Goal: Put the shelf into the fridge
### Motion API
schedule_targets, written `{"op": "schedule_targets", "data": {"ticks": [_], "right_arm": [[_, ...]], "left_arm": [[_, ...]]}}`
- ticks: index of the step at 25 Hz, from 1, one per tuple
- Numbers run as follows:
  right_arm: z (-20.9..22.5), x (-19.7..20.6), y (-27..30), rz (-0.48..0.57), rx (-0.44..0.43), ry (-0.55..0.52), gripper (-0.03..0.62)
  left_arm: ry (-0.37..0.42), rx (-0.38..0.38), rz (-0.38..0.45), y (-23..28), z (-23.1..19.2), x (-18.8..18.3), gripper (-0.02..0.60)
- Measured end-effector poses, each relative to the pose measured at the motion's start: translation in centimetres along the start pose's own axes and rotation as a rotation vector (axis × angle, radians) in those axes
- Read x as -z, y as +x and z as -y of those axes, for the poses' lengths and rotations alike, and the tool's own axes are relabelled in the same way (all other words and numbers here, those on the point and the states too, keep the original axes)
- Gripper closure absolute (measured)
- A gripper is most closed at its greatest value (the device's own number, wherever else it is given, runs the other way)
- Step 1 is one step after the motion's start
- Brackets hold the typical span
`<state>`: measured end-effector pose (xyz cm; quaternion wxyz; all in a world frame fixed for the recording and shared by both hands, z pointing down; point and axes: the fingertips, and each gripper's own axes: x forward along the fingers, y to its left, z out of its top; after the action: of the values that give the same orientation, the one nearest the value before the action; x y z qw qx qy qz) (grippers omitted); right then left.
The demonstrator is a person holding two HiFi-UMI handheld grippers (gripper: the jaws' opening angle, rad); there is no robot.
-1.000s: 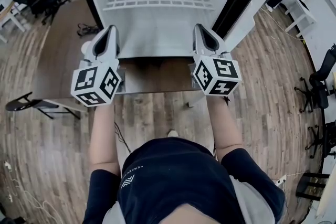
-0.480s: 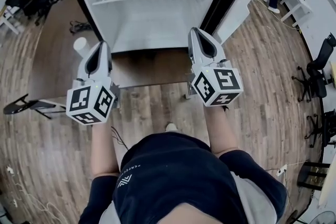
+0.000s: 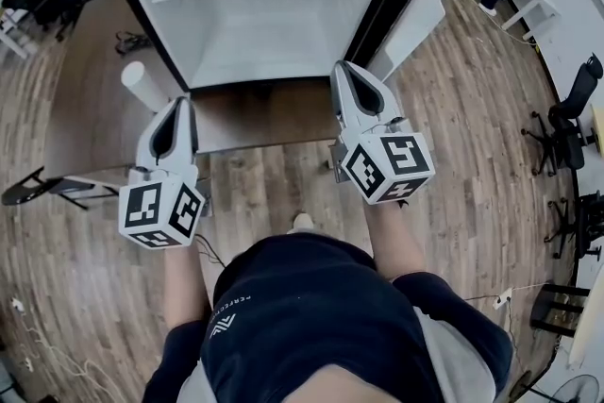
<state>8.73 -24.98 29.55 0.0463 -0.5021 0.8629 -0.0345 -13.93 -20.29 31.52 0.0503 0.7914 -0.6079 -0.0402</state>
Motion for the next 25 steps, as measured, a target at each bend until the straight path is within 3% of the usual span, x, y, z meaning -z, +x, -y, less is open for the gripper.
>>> {"op": "schedule_targets", "data": {"ticks": [12, 25], "right_arm": [[0.4, 1.8, 0.3, -0.047, 0.004, 0.000, 0.592], [0.6, 1.7, 0.9, -0.050, 0.011, 0.005, 0.592]], "left_arm": [[-0.018, -0.047, -0.004, -0.7, -1.6, 0.8, 0.569], [-0.043, -0.040, -0.017, -0.2, -2.1, 1.5, 0.566]]}}
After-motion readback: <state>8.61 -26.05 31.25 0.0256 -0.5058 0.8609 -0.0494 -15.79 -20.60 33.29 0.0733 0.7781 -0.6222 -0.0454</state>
